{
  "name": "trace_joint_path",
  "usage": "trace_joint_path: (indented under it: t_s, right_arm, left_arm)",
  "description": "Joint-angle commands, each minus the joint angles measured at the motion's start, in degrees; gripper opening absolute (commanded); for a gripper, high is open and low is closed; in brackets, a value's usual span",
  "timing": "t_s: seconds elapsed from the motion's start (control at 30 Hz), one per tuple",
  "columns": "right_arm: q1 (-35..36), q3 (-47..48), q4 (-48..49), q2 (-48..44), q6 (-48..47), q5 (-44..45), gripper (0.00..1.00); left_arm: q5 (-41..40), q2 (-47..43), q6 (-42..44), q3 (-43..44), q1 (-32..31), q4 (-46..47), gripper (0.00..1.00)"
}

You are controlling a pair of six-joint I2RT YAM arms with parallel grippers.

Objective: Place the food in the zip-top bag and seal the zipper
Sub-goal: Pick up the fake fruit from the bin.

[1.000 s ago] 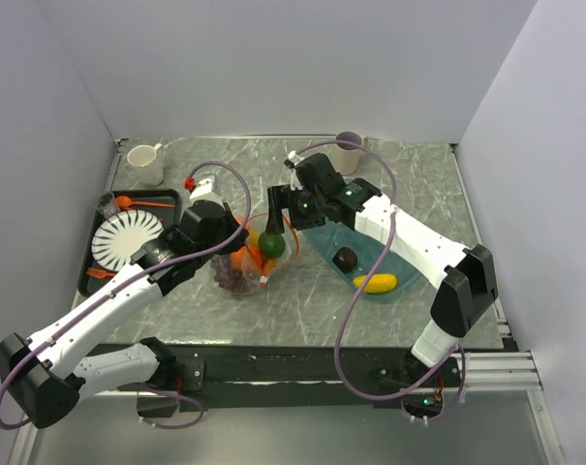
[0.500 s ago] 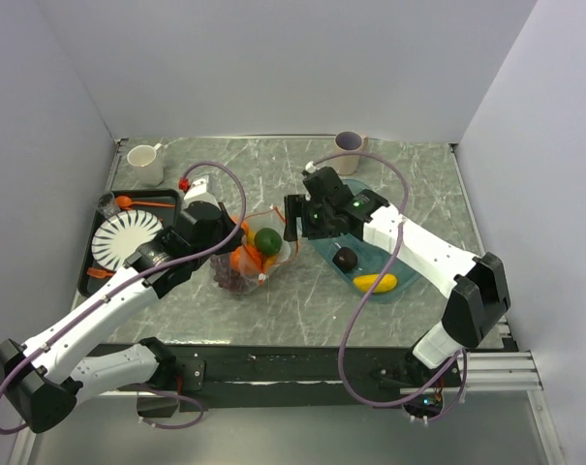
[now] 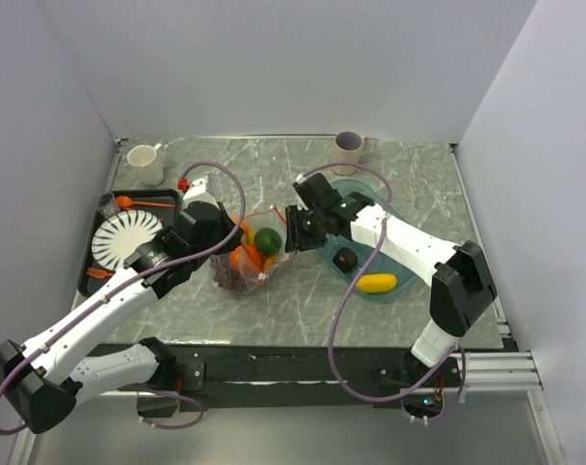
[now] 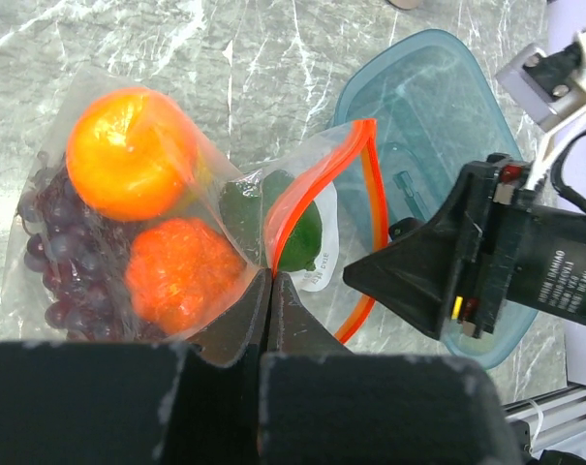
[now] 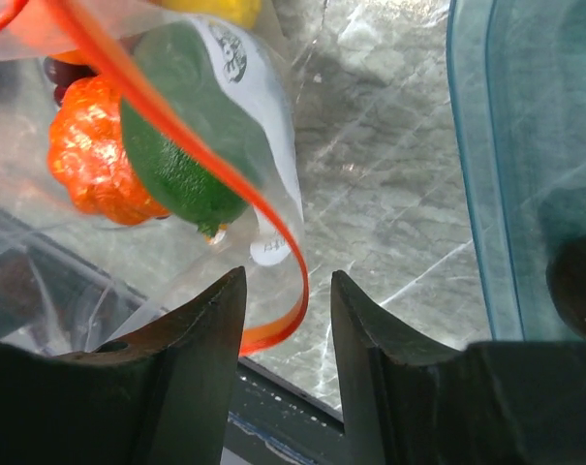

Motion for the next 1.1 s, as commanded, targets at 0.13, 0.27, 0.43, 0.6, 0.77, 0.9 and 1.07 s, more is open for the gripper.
trace_joint_path:
  t_s: [0.13, 0.27, 0.43, 0.6, 0.77, 0.9, 1.07]
  right_arm:
    - [-0.1, 2.0, 2.4, -1.5, -1.3, -3.0, 0.08]
    - [-0.2, 4.9, 2.2, -0.9, -2.2, -7.2, 0.00]
    - [0.6, 10.0, 4.1, -0.2, -2.6, -15.3, 0.00]
    - [3.1, 21.9, 3.3, 3.9, -4.3, -21.2, 0.00]
    - [4.7, 29.0, 1.1, 10.0, -4.2, -24.1, 0.00]
    - [5.1, 28.1, 1.6, 11.2, -3.5, -23.9, 0.00]
    - [5.0, 22.4, 2.5, 9.7, -3.5, -19.8, 0.01]
  left_arm:
    - [-1.4, -1.5, -0.6, -0.1, 0.3, 0.9, 0.01]
    - [-3.8, -1.8, -1.6, -1.3, 0.3, 0.6, 0.01]
    - [-11.6, -3.9, -3.9, -0.6, 0.3, -4.3, 0.01]
    - [-23.9, -9.0, -3.4, 3.4, 1.8, -12.6, 0.01]
    - [-29.2, -14.2, -5.5, 6.4, 2.4, -16.5, 0.01]
    - [-30.2, -15.0, -3.6, 7.2, 2.9, -17.4, 0.01]
    - [-24.9, -12.7, -2.2, 5.0, 3.0, -13.9, 0.01]
